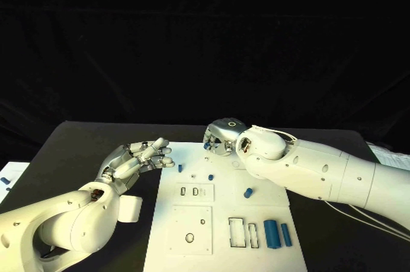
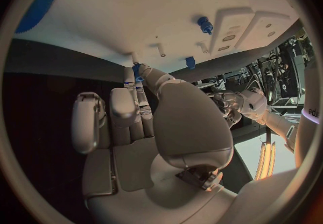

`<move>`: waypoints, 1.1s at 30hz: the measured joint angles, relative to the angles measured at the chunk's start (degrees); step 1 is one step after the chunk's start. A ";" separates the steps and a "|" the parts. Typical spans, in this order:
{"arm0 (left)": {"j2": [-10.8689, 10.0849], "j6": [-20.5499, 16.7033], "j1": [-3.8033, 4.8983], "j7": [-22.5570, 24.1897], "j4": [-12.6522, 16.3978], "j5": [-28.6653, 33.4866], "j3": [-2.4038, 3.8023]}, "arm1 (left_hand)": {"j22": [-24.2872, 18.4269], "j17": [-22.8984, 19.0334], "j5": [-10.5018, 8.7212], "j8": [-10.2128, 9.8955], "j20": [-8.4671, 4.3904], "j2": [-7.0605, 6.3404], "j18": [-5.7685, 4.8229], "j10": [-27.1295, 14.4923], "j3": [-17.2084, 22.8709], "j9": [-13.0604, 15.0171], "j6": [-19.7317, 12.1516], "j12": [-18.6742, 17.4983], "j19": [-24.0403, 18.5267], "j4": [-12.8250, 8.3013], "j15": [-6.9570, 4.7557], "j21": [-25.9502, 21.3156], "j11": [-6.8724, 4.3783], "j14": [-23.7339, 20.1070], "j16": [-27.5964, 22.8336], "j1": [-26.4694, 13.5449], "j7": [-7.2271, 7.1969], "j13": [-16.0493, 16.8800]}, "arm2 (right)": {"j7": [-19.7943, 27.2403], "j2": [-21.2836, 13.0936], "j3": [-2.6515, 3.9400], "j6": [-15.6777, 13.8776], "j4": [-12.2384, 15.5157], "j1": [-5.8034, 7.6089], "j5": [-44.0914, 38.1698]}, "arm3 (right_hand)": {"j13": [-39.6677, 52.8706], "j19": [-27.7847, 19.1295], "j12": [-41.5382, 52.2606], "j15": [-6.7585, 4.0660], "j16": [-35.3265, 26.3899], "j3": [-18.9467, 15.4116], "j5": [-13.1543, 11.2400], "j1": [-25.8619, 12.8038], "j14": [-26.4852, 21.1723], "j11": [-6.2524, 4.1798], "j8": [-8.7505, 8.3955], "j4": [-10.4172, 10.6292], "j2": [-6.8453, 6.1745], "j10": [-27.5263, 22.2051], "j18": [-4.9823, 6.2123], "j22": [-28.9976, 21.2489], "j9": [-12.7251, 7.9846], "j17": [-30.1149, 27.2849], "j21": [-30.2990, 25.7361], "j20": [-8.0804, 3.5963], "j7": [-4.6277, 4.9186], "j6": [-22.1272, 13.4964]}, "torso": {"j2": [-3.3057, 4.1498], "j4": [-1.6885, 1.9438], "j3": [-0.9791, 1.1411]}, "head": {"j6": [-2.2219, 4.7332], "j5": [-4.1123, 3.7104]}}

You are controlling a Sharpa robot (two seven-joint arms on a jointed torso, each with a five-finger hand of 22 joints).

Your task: Assemble the parts on the task board

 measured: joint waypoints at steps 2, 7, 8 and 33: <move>-0.05 0.00 0.00 -0.01 0.01 0.00 0.00 | 0.00 0.01 0.00 0.00 0.00 0.00 0.00 0.00 0.00 0.00 0.00 0.00 0.00 0.00 0.00 0.00 0.00 0.00 0.00 0.00 0.00 0.00 | -0.03 -0.42 0.01 0.28 0.45 0.01 -0.17 | 0.00 0.11 0.00 0.00 0.00 0.00 -0.10 0.00 0.00 0.00 0.01 0.00 0.00 0.00 0.00 0.10 0.00 0.02 0.00 0.11 0.08 -0.07 | 0.02 0.06 -0.03 | -0.03 0.03; -0.25 0.01 0.01 -0.03 -0.02 0.01 0.00 | 0.00 0.01 0.00 0.00 0.00 0.00 0.00 0.00 0.00 0.00 0.00 0.00 0.00 0.00 0.00 0.00 0.00 0.00 0.00 0.00 0.00 0.00 | -0.40 -1.64 0.01 0.80 1.83 0.00 -0.79 | 0.01 0.21 0.00 0.00 0.17 0.00 -0.17 0.00 0.00 0.00 0.05 0.00 0.00 0.00 0.00 0.13 0.00 0.02 0.00 0.21 0.18 0.01 | 0.10 0.11 -0.03 | -0.07 0.18; -0.27 0.01 0.01 -0.04 -0.04 0.01 0.00 | 0.00 0.01 0.00 0.00 0.00 0.00 0.00 0.00 0.00 0.00 0.00 0.00 0.00 0.00 0.00 0.00 0.00 0.00 0.00 0.00 0.00 0.00 | -0.49 -1.75 -0.02 0.92 2.01 -0.02 -0.89 | 0.01 0.21 0.00 0.00 0.22 0.00 -0.20 0.00 0.00 0.00 0.08 0.00 -0.01 0.00 0.00 0.13 0.00 0.01 0.00 0.21 0.18 0.03 | 0.10 0.12 -0.03 | -0.07 0.18; -0.38 0.06 0.03 -0.12 -0.26 0.10 0.00 | 0.00 0.08 0.00 0.00 0.00 0.00 0.00 0.00 0.00 0.00 0.00 -0.26 0.00 0.00 0.00 0.00 0.00 0.00 0.00 0.00 0.00 0.00 | -2.37 -2.09 -0.10 1.65 2.65 -0.17 -2.57 | -0.02 0.20 0.00 0.00 0.44 -0.41 0.03 -0.98 0.00 0.26 0.09 1.23 -0.99 -0.41 0.00 0.18 0.02 -0.09 0.00 0.21 0.18 0.05 | 0.29 0.49 -0.22 | 0.02 -0.46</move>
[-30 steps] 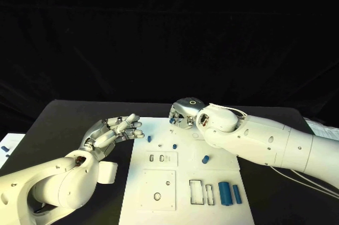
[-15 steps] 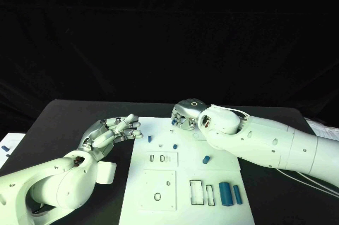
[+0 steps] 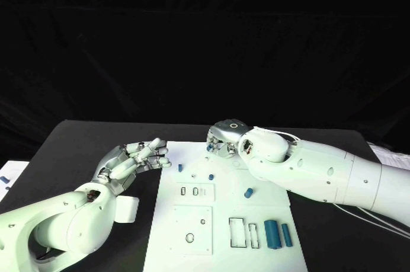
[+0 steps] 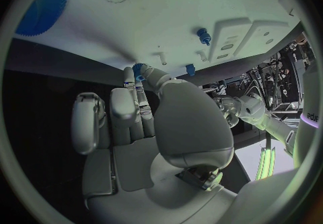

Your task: Assemble the parts on the task board

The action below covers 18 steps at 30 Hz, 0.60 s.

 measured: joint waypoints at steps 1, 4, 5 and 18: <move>-0.01 0.00 0.00 -0.01 0.00 0.00 0.00 | 0.00 0.00 0.00 0.00 0.00 0.00 0.00 0.00 0.00 0.00 0.00 0.00 0.00 0.00 0.00 0.00 0.00 0.00 0.00 0.00 0.00 0.00 | -0.12 0.08 -0.02 -0.01 -0.09 -0.02 -0.01 | -0.05 0.00 0.00 0.00 0.00 0.02 0.00 0.00 0.00 0.02 -0.01 0.11 -0.01 -0.33 0.00 -0.11 0.05 -0.31 0.00 0.00 0.01 -0.01 | 0.01 0.01 0.00 | 0.02 -0.04; -0.02 0.02 0.00 -0.05 0.02 0.02 0.00 | 0.00 0.00 0.00 0.00 0.00 0.00 0.00 0.00 0.00 0.00 0.00 0.00 0.00 0.00 0.00 0.00 0.00 0.00 0.00 0.00 0.00 0.00 | -0.60 0.36 -0.06 -0.07 -0.39 -0.07 -0.03 | -0.06 -0.14 0.00 0.00 0.00 -0.04 -0.04 -0.30 0.00 0.24 -0.38 0.52 -0.30 -0.93 0.00 -0.37 1.69 -0.74 0.00 0.14 0.47 -0.45 | 0.03 0.06 -0.04 | 0.04 -0.12; -0.02 0.03 0.00 -0.06 0.02 0.02 0.00 | 0.00 0.00 0.00 0.00 0.00 0.00 0.00 0.00 0.00 0.00 0.00 0.00 0.00 0.00 0.00 0.00 0.00 0.00 0.00 0.00 0.00 0.00 | -0.76 0.44 -0.07 -0.07 -0.46 -0.09 -0.03 | -0.06 -0.22 0.00 0.00 0.00 0.02 -0.26 -0.30 0.00 0.24 -0.48 0.58 -0.30 -0.93 0.00 -0.37 1.84 -0.82 0.00 0.22 0.54 -0.53 | 0.03 0.08 -0.04 | 0.04 -0.14; 0.04 0.15 0.01 -0.26 -0.14 0.04 0.00 | 0.00 0.06 0.00 -0.21 0.00 0.00 0.00 0.00 0.16 0.00 0.00 0.00 0.00 -0.16 0.00 0.00 0.00 0.00 0.00 0.00 0.00 0.00 | -2.09 0.95 -0.12 0.11 -1.00 -0.15 -0.07 | -0.13 -1.65 0.00 0.56 -1.86 -0.30 -1.01 -0.82 -0.14 0.89 -0.59 1.69 -1.60 -3.71 0.01 -2.50 1.31 -3.45 -0.78 0.94 0.85 -3.10 | 0.09 0.19 -0.12 | -0.04 -0.44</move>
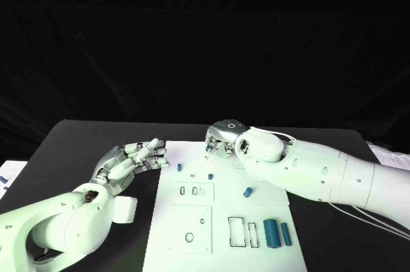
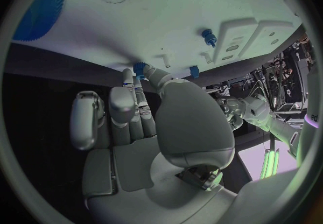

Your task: Assemble the parts on the task board

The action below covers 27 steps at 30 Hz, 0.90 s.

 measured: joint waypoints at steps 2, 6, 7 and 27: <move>0.01 0.02 0.00 -0.03 -0.01 0.00 0.00 | -0.05 0.00 0.00 0.00 0.00 0.00 0.00 0.00 0.00 0.00 0.00 0.00 0.00 0.00 0.00 0.00 0.00 0.00 0.00 0.00 0.00 0.00 | -0.12 0.01 0.00 0.00 -0.06 0.01 -0.01 | 0.00 -0.86 0.00 0.23 -0.85 -0.09 -0.30 0.03 -0.24 0.13 0.00 0.41 -0.61 -1.19 0.00 -0.99 -0.25 -1.22 -0.47 0.10 0.19 -1.10 | 0.01 0.02 0.00 | -0.01 -0.02; 0.01 0.06 0.00 -0.08 -0.02 0.01 0.00 | -0.05 0.00 0.00 0.00 0.00 0.00 0.00 0.00 0.00 0.00 0.00 0.00 0.00 0.00 0.00 0.00 0.00 0.00 0.00 0.00 0.00 0.00 | -0.29 -0.02 0.02 -0.07 -0.16 0.03 -0.01 | 0.00 -3.06 0.00 1.21 -3.73 -1.10 -0.65 0.26 -1.21 0.82 0.00 1.42 -1.59 -4.86 0.00 -4.23 -1.30 -5.21 -2.42 0.59 0.89 -4.91 | 0.01 0.05 -0.01 | 0.01 -0.05; 0.01 0.07 0.00 -0.10 -0.02 0.01 0.00 | -0.05 0.00 0.00 0.00 0.00 0.00 0.01 0.00 0.00 0.00 0.00 0.00 0.00 0.00 0.00 0.00 0.00 0.00 0.00 0.00 0.00 0.00 | -0.34 -0.05 0.02 -0.11 -0.16 0.04 -0.01 | 0.00 -3.61 0.00 1.30 -4.58 -1.39 -0.65 0.47 -1.31 0.97 0.00 1.69 -1.80 -5.69 -0.01 -5.20 -1.54 -6.36 -2.99 0.70 0.97 -5.61 | 0.01 0.07 -0.01 | 0.03 -0.08; -0.24 0.20 0.01 -0.30 -0.13 0.02 -0.02 | -0.04 0.13 0.00 0.00 0.00 0.23 -0.01 -0.21 -0.16 0.00 0.00 -0.22 0.00 -0.16 0.00 0.00 0.21 0.00 -0.39 0.23 0.00 -0.05 | -0.37 -10.17 0.46 -3.93 8.69 -0.04 2.81 | 2.46 1.33 4.94 0.10 1.41 -3.03 0.03 1.61 0.25 -0.32 0.00 3.02 -2.94 5.13 0.00 1.80 -1.83 2.14 0.41 0.01 0.76 -4.48 | 0.01 0.00 0.04 | 0.23 -0.43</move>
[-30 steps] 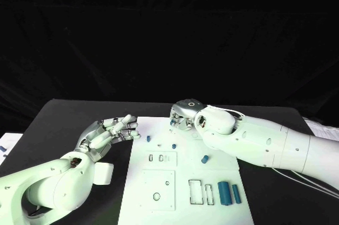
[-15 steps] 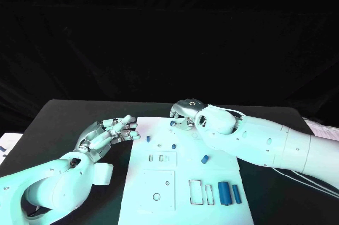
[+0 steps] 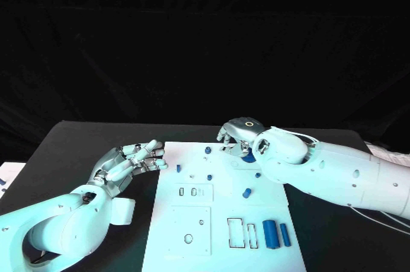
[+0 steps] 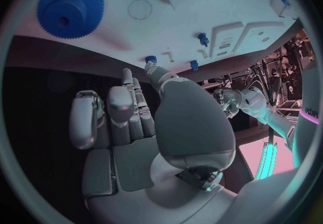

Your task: Assemble the parts on the task board

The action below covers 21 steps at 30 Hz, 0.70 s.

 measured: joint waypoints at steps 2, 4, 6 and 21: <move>-0.08 0.01 0.00 -0.01 0.00 0.01 0.00 | 0.00 0.00 0.00 0.00 0.00 0.00 0.00 0.00 0.00 0.00 0.00 0.00 0.00 0.00 0.00 0.00 0.00 0.00 0.00 0.00 0.00 0.00 | -0.24 -2.54 0.11 -0.28 1.81 0.02 1.93 | 1.89 1.61 2.76 -0.82 2.48 -0.82 0.13 0.19 -0.03 -1.13 0.00 0.59 -0.83 5.48 -0.46 2.07 -0.25 3.49 1.35 -0.70 -0.47 -0.92 | -0.07 -0.19 0.05 | 0.07 0.00; -0.12 0.02 -0.01 -0.01 0.01 0.02 0.00 | 0.00 0.00 0.00 0.00 0.00 0.00 0.00 0.00 0.00 0.00 0.00 0.00 0.00 0.00 0.00 0.00 0.00 0.00 0.00 0.00 0.00 0.00 | -0.62 -4.45 0.16 -0.28 2.94 0.03 3.95 | 4.95 3.49 6.01 -1.40 5.98 -2.99 1.04 -0.58 -0.01 -2.06 0.00 1.35 -1.89 9.45 -1.38 2.59 -0.38 8.56 2.88 -1.41 -0.90 -2.41 | -0.13 -0.40 0.12 | 0.14 0.10; -0.12 0.04 0.00 -0.01 0.03 0.03 0.00 | 0.00 0.00 0.00 0.00 0.00 0.00 0.00 0.00 0.00 0.00 0.00 0.00 0.00 0.00 0.00 0.00 0.00 0.00 0.00 0.00 0.00 0.00 | -1.16 -6.09 0.18 -0.14 3.69 0.03 6.25 | 8.82 4.61 9.49 -1.40 8.81 -5.94 2.66 -0.86 -0.01 -2.37 0.00 2.43 -2.18 10.36 -1.39 2.65 -0.38 12.74 3.92 -1.79 -1.05 -3.10 | -0.19 -0.61 0.21 | 0.19 0.19; 0.08 0.35 0.00 -0.05 -0.07 0.09 0.01 | 0.00 0.05 0.00 0.00 0.00 0.00 0.00 0.00 0.00 0.00 0.00 0.00 0.00 0.00 0.00 0.00 0.00 0.00 0.00 0.00 0.00 0.01 | -4.40 -9.54 0.23 2.35 2.40 -0.53 13.72 | 49.90 4.94 43.60 -1.39 14.67 -16.43 5.66 3.14 -0.01 -1.77 0.57 8.82 -0.27 6.45 -2.29 2.64 0.05 22.35 5.73 -1.68 -0.98 -3.56 | -0.35 -1.35 0.70 | 0.28 -0.47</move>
